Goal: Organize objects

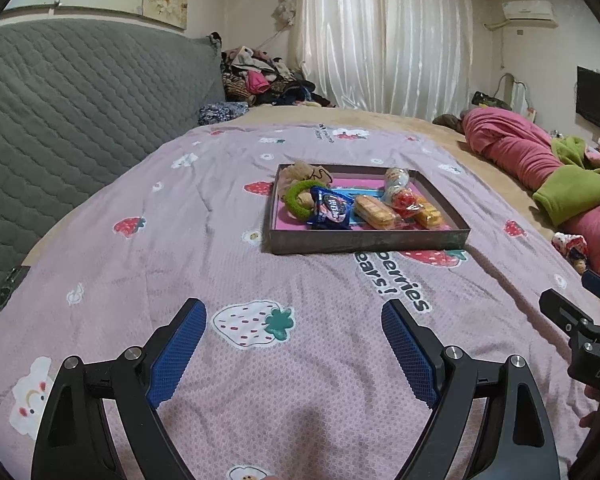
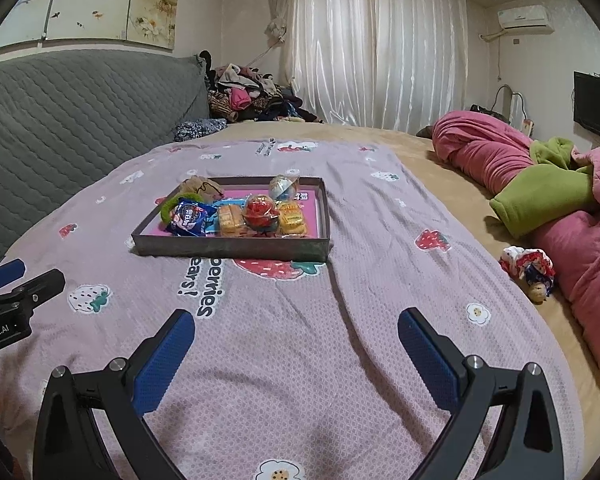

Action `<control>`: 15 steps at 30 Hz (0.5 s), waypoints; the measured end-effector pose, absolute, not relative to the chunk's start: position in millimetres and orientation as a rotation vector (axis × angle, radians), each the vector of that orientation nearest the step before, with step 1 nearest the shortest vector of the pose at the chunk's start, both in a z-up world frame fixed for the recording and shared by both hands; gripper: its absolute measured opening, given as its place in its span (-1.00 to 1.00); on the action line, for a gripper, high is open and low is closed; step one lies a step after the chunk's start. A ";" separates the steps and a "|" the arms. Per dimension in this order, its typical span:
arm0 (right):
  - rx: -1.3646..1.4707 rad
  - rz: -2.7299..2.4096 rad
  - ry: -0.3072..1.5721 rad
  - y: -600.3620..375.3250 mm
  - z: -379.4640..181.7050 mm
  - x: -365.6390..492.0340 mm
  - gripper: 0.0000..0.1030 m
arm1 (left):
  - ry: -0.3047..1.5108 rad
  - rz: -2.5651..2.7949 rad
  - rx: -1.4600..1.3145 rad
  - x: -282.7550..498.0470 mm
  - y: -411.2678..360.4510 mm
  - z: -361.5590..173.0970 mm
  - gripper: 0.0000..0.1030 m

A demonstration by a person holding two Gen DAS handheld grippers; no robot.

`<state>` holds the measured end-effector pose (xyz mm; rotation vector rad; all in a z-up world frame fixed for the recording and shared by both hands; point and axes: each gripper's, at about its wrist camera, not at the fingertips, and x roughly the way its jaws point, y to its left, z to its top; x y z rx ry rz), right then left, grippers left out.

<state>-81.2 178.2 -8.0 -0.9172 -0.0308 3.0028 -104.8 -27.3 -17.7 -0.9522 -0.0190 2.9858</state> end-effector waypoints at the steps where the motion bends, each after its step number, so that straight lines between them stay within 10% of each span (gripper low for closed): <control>1: -0.919 3.003 -0.033 177.9 -8.7 -81.4 0.99 | -0.019 2.988 -0.951 -104.3 -28.3 -18.2 0.75; 15: -0.967 2.992 -0.052 176.0 -22.2 -88.3 0.99 | -0.030 2.993 -0.970 -111.7 -33.0 -27.2 0.75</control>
